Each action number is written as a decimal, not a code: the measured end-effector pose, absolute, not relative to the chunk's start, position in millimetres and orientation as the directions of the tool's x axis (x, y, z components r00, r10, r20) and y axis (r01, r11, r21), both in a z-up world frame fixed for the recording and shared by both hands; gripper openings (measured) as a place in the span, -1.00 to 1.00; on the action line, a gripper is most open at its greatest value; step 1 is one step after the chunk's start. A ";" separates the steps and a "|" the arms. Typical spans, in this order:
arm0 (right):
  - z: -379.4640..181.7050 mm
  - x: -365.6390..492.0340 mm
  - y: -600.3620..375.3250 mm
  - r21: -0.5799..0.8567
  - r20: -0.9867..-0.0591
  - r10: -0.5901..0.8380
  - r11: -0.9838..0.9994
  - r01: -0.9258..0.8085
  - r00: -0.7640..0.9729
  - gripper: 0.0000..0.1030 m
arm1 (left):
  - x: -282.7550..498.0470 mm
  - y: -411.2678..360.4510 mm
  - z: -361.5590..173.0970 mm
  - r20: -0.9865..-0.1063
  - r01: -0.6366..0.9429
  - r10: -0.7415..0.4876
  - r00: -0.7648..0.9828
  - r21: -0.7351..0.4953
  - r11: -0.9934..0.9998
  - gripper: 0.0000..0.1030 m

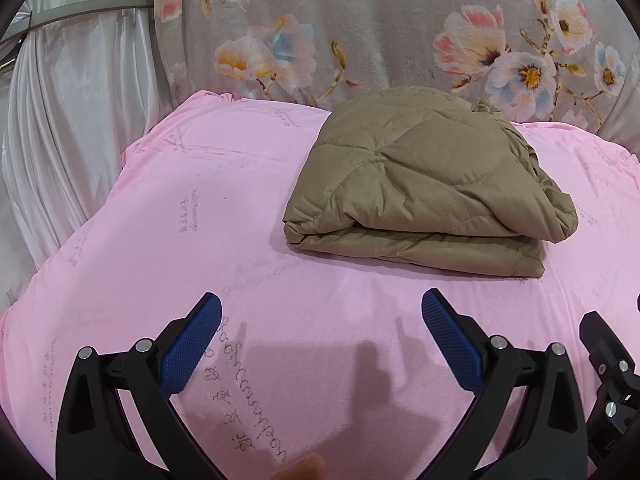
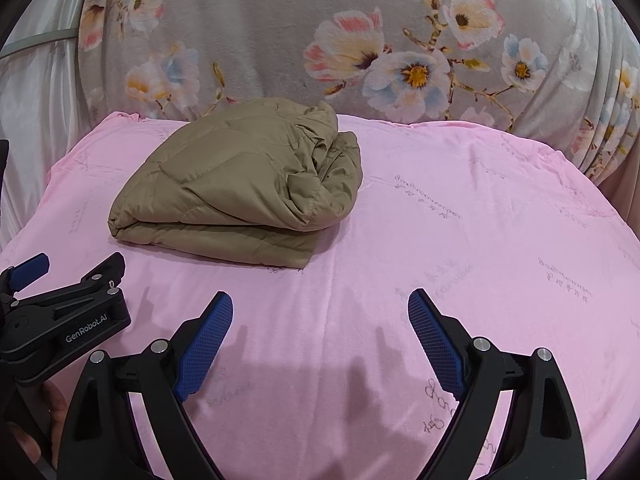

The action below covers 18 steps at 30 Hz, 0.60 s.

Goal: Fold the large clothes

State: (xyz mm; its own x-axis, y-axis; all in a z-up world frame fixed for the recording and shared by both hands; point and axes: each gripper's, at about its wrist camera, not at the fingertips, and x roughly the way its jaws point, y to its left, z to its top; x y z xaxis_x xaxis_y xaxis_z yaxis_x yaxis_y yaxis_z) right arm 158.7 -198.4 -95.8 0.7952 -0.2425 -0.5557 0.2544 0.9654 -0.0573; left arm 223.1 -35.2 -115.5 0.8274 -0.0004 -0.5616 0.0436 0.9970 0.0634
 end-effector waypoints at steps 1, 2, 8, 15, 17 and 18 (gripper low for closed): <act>-95.9 158.6 -198.3 -0.057 -0.555 -0.243 0.965 0.255 0.796 0.69 | 222.7 -35.9 -115.7 -0.561 0.043 0.000 0.828 0.065 0.997 0.90; -95.9 158.6 -198.3 -0.057 -0.555 -0.243 0.965 0.255 0.796 0.69 | 223.1 -35.7 -115.2 -0.559 0.043 0.001 0.829 0.066 0.997 0.90; -96.1 158.8 -198.5 -0.058 -0.556 -0.242 0.966 0.254 0.795 0.69 | 222.0 -35.3 -114.7 -0.551 0.040 0.006 0.834 0.070 0.997 0.90; -95.9 158.4 -198.4 -0.057 -0.556 -0.242 0.965 0.254 0.795 0.69 | 220.8 -35.7 -115.1 -0.550 0.041 0.005 0.835 0.071 0.997 0.90; -96.2 158.9 -198.8 -0.058 -0.555 -0.242 0.966 0.253 0.796 0.69 | 219.9 -36.1 -115.2 -0.549 0.040 0.006 0.836 0.071 0.997 0.90; -95.8 158.3 -198.5 -0.058 -0.555 -0.242 0.966 0.253 0.796 0.69 | 219.7 -36.1 -114.9 -0.548 0.041 0.006 0.837 0.073 0.997 0.90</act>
